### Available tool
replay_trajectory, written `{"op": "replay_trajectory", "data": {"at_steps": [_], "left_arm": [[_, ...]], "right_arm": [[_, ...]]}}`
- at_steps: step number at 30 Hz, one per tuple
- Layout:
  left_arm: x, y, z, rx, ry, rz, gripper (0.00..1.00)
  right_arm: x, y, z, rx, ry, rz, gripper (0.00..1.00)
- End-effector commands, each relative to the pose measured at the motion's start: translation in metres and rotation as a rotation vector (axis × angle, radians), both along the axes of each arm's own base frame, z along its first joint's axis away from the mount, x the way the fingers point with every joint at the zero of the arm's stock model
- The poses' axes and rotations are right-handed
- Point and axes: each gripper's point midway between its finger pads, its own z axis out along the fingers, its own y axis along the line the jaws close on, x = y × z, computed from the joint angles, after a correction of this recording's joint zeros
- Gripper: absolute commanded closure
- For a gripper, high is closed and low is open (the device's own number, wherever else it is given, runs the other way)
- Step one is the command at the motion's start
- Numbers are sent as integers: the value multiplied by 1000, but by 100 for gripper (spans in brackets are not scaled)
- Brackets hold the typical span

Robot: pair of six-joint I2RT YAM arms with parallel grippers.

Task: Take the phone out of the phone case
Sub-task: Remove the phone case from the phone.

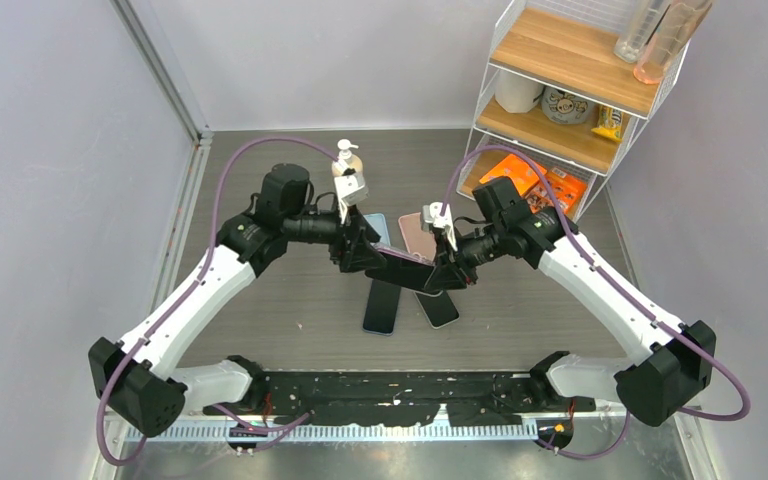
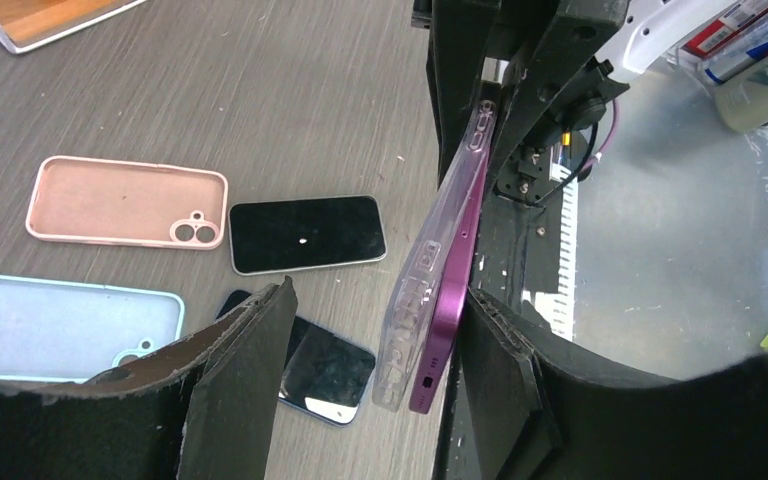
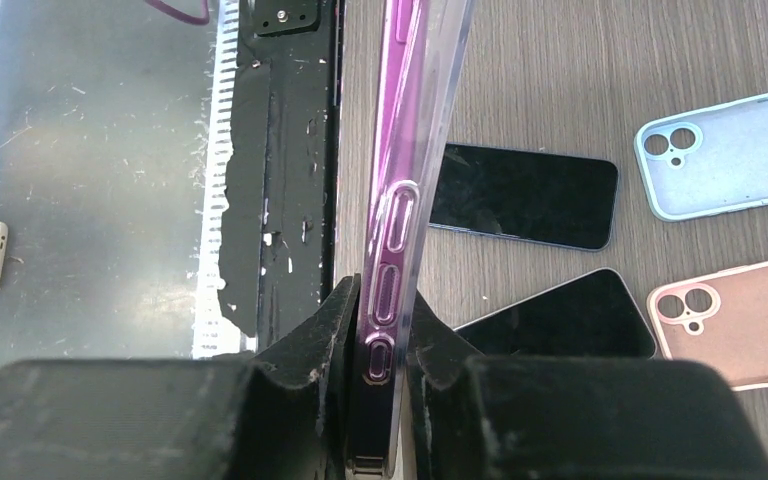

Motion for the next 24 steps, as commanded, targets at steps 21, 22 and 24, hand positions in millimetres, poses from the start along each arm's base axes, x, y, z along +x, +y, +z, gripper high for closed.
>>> {"op": "replay_trajectory", "data": {"at_steps": [21,22,24], "left_arm": [[-65,-14,-12,-49,-42,-315,86],[-64,-15,-12,-50,-43,-316,91],[-62,-16,-11,-49,-44,-312,100]], "right_arm": [[14,25,52,189,-119,-7,95],[13,26,50,191,-109,-6,95],[13,27,49,201,-106,-4,95]]}}
